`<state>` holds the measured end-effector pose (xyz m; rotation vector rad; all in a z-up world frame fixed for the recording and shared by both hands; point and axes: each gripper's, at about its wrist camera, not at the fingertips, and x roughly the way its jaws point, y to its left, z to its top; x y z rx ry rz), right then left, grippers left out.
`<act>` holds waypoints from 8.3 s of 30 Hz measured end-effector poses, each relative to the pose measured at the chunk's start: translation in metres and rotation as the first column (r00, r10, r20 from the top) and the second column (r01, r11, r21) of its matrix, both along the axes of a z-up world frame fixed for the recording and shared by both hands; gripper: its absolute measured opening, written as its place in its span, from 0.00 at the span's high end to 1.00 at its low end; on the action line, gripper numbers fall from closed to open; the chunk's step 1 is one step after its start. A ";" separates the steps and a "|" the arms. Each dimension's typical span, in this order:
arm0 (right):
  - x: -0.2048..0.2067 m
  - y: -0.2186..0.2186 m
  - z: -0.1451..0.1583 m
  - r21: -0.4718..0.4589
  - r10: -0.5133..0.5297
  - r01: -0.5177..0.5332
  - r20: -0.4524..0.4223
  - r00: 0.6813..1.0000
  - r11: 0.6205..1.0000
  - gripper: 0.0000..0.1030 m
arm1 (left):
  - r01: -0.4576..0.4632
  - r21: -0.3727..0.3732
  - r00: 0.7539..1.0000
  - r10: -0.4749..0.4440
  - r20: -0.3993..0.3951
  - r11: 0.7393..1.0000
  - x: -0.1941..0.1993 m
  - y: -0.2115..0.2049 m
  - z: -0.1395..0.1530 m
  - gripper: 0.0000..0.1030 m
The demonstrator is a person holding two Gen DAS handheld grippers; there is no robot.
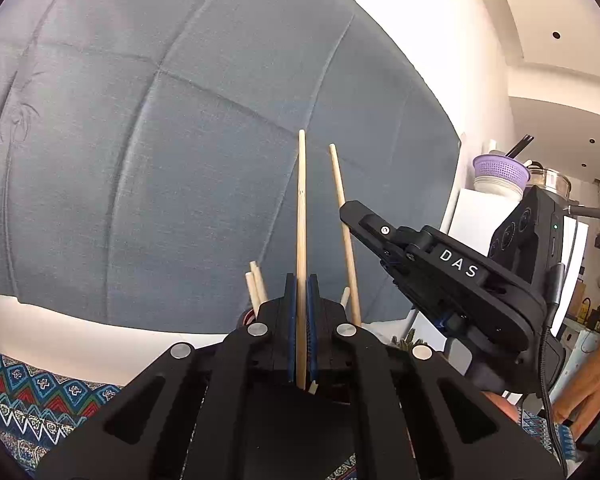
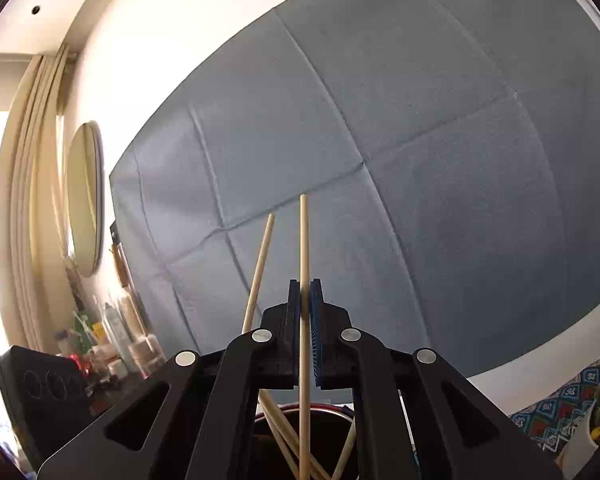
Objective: Organize utensils
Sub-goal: 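Lift both held chopsticks upright and carry them over the black holder, then open the right tool over the holder while the left tool releases its chopstick, then lower both open tools back toward the loose chopsticks on the cloth, then close the right tool on a chopstick while the left tool grasps another, then raise both held chopsticks upright over the black holder, then open the right tool into the holder while the left tool releases its chopstick, then lower both open tools toward the last two chopsticks on the cloth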
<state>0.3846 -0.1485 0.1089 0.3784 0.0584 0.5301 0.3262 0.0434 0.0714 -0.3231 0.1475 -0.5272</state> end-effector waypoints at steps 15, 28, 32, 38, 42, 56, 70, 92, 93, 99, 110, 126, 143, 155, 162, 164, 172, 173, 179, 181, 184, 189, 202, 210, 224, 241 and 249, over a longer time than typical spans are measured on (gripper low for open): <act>-0.001 -0.007 -0.009 -0.113 0.094 -0.087 0.054 0.994 0.990 0.92 | 0.063 0.035 0.997 -0.064 0.041 0.997 -0.003 0.007 -0.009 0.95; -0.031 -0.049 0.019 0.026 0.011 -0.015 0.152 0.988 1.000 0.14 | 0.015 -0.030 0.998 -0.013 0.064 0.999 -0.013 0.024 0.011 0.08; -0.040 -0.057 0.029 0.040 -0.013 0.006 0.177 0.984 0.999 0.09 | -0.016 -0.040 0.997 0.019 0.081 0.999 -0.019 0.029 0.023 0.06; -0.050 -0.061 0.040 0.042 -0.031 0.023 0.201 0.979 0.999 0.08 | -0.099 -0.006 0.994 0.099 0.051 0.995 -0.022 0.034 0.042 0.06; -0.054 -0.061 0.048 0.044 -0.046 0.039 0.179 0.983 0.998 0.08 | -0.180 -0.012 0.982 0.179 -0.062 0.984 -0.018 0.039 0.053 0.06; -0.086 -0.060 0.100 -0.097 -0.091 0.084 -0.067 0.994 0.992 0.08 | -0.212 0.165 0.872 0.263 -0.413 0.963 -0.035 0.027 0.081 0.06; -0.109 -0.114 0.017 -0.260 -0.120 -0.041 -0.574 0.810 0.965 0.08 | 0.090 0.256 0.537 0.170 -0.827 0.962 -0.070 -0.008 -0.017 0.06; -0.144 -0.040 -0.141 -0.491 -0.157 -0.409 -0.766 0.624 0.769 0.08 | 0.241 0.380 0.546 0.199 -0.814 0.893 -0.156 -0.048 -0.095 0.06; -0.145 -0.037 -0.143 -0.523 -0.176 -0.402 -0.747 0.642 0.752 0.08 | 0.234 0.405 0.571 0.212 -0.793 0.884 -0.158 -0.050 -0.095 0.06; -0.147 -0.039 -0.149 -0.598 -0.241 -0.324 -0.674 0.698 0.733 0.06 | 0.227 0.549 0.663 0.285 -0.692 0.804 -0.155 -0.066 -0.102 0.04; -0.140 -0.034 -0.150 -0.599 -0.229 -0.332 -0.670 0.706 0.729 0.07 | 0.203 0.581 0.795 0.213 -0.568 0.788 -0.153 -0.074 -0.105 0.04; -0.133 -0.031 -0.150 -0.603 -0.145 -0.415 -0.667 0.731 0.681 0.14 | 0.296 0.579 0.816 0.113 -0.567 0.760 -0.129 -0.086 -0.107 0.12; -0.156 -0.107 -0.131 -0.501 -0.087 -0.364 -0.671 0.736 0.786 0.96 | 0.199 0.415 0.734 0.146 -0.663 0.888 -0.148 0.020 -0.098 0.95; -0.171 -0.111 -0.075 -0.478 -0.034 -0.308 -0.582 0.812 0.823 0.96 | 0.053 0.326 0.781 0.164 -0.603 0.944 -0.161 0.077 -0.045 0.95; -0.167 -0.102 -0.033 -0.459 0.005 -0.287 -0.524 0.852 0.841 0.96 | 0.005 0.318 0.826 0.175 -0.536 0.948 -0.147 0.091 0.004 0.95; -0.163 -0.097 -0.020 -0.457 0.014 -0.280 -0.503 0.864 0.845 0.96 | -0.003 0.317 0.841 0.173 -0.512 0.949 -0.142 0.091 0.019 0.95; -0.132 -0.072 0.030 -0.414 0.075 -0.268 -0.426 0.902 0.870 0.96 | 0.001 0.296 0.884 0.137 -0.447 0.955 -0.108 0.080 0.068 0.95; -0.127 -0.068 0.035 -0.405 0.085 -0.270 -0.419 0.904 0.874 0.96 | 0.001 0.296 0.888 0.135 -0.439 0.955 -0.102 0.078 0.072 0.95; -0.090 -0.049 0.054 -0.317 0.139 -0.264 -0.368 0.919 0.911 0.96 | 0.029 0.259 0.913 0.080 -0.400 0.966 -0.066 0.057 0.092 0.95; -0.079 -0.044 0.057 -0.274 0.162 -0.263 -0.341 0.926 0.925 0.95 | 0.039 0.218 0.920 0.050 -0.390 0.975 -0.052 0.053 0.096 0.95; -0.063 -0.037 0.058 -0.195 0.212 -0.270 -0.276 0.938 0.943 0.95 | 0.033 0.103 0.942 0.004 -0.337 0.994 -0.033 0.050 0.097 0.95; -0.036 -0.025 0.044 -0.052 0.255 -0.270 -0.201 0.946 0.961 0.95 | 0.070 -0.076 0.964 -0.087 -0.250 0.995 -0.005 0.035 0.082 0.95; -0.007 -0.037 0.005 0.245 0.239 -0.225 -0.028 0.971 0.943 0.95 | 0.013 -0.149 1.000 -0.016 -0.021 0.989 0.013 0.006 0.054 0.95; 0.008 -0.025 -0.021 0.204 0.227 -0.205 -0.092 0.969 0.957 0.95 | 0.012 -0.058 1.000 -0.013 -0.003 0.998 0.010 -0.016 0.038 0.95; -0.032 -0.017 -0.014 -0.079 0.191 -0.206 -0.157 0.969 0.975 0.92 | 0.018 -0.006 0.998 -0.019 -0.053 1.000 -0.020 0.009 0.027 0.95; -0.112 -0.037 0.009 -0.210 0.116 -0.144 -0.141 0.983 0.967 0.22 | -0.117 0.177 0.976 0.146 -0.163 0.977 -0.095 0.022 0.054 0.06; -0.145 -0.043 0.003 -0.262 0.138 -0.193 -0.212 0.967 0.946 0.12 | -0.088 0.213 0.949 0.147 -0.278 0.973 -0.117 0.013 0.037 0.06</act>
